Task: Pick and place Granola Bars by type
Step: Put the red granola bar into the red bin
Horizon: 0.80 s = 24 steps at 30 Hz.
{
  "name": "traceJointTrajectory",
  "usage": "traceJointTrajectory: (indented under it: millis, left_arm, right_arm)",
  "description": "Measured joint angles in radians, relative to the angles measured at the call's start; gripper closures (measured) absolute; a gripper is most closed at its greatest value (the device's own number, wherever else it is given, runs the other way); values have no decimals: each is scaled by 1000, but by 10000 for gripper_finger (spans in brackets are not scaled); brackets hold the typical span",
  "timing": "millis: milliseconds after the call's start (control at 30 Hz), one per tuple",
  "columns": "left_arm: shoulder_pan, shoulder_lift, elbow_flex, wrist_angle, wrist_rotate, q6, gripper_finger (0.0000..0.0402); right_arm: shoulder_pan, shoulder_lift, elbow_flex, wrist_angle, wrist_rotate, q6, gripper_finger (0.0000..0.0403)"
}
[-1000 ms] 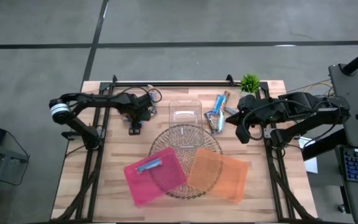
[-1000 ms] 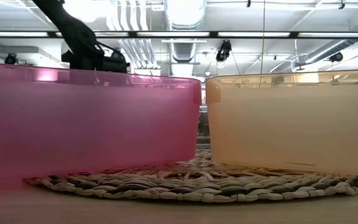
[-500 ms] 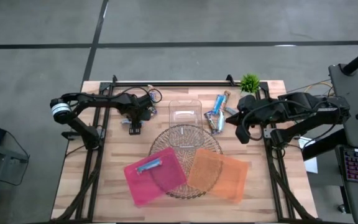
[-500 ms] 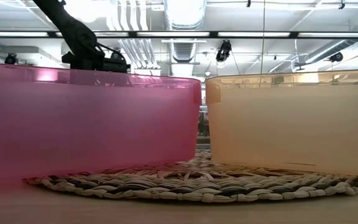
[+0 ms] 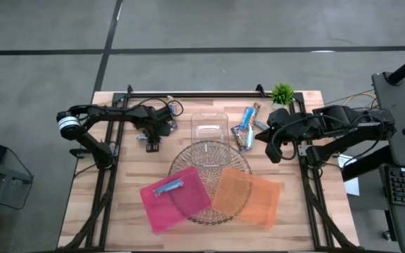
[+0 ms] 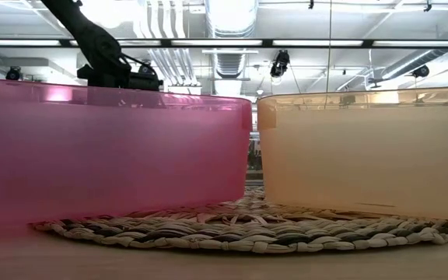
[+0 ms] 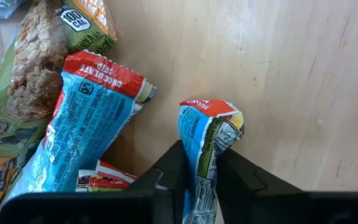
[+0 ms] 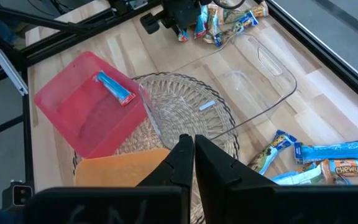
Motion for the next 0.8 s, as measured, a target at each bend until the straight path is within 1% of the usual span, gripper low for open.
traceJointTrajectory:
  millis: [133,267,567,800]
  left_arm:
    - [0,0,5,-13,8,-6,350]
    - [0,-2,45,-60,12,-8,351]
    - [-2,-9,206,-233,12,-31,351]
    - [-4,-9,313,-279,11,-33,351]
  right_arm:
    - [0,0,0,0,0,0,394]
    - [0,0,0,1,0,0,394]
    - [0,0,0,1,0,0,394]
    - [0,0,0,1,0,0,394]
